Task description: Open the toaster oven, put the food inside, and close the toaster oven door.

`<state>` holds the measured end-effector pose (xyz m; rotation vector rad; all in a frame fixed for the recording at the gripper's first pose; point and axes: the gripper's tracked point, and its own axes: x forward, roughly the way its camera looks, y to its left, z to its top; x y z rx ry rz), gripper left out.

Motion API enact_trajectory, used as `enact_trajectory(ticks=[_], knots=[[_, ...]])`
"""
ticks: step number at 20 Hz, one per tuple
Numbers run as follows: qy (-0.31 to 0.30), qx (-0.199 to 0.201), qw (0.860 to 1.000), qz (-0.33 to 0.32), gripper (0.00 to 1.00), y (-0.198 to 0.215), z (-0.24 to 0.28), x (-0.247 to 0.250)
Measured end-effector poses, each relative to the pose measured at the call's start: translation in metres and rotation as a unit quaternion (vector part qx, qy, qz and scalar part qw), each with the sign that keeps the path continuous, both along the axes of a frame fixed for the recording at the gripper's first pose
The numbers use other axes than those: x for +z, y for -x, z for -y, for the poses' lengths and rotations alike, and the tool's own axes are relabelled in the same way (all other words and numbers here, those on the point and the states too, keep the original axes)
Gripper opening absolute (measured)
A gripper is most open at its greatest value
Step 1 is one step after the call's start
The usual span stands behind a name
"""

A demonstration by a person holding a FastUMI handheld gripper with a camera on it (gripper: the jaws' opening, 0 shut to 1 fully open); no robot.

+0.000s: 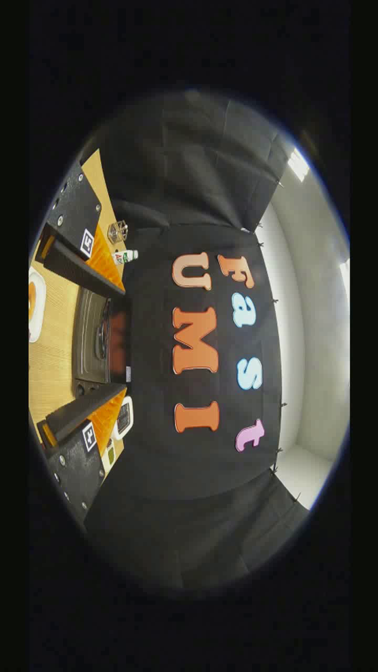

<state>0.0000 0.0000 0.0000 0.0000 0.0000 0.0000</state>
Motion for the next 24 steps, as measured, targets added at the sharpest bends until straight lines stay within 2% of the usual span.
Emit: enact_trajectory(ticks=[24], knots=[[0.007, 0.013, 1.000, 0.012, 0.97, -0.005, -0.017, 0.010]])
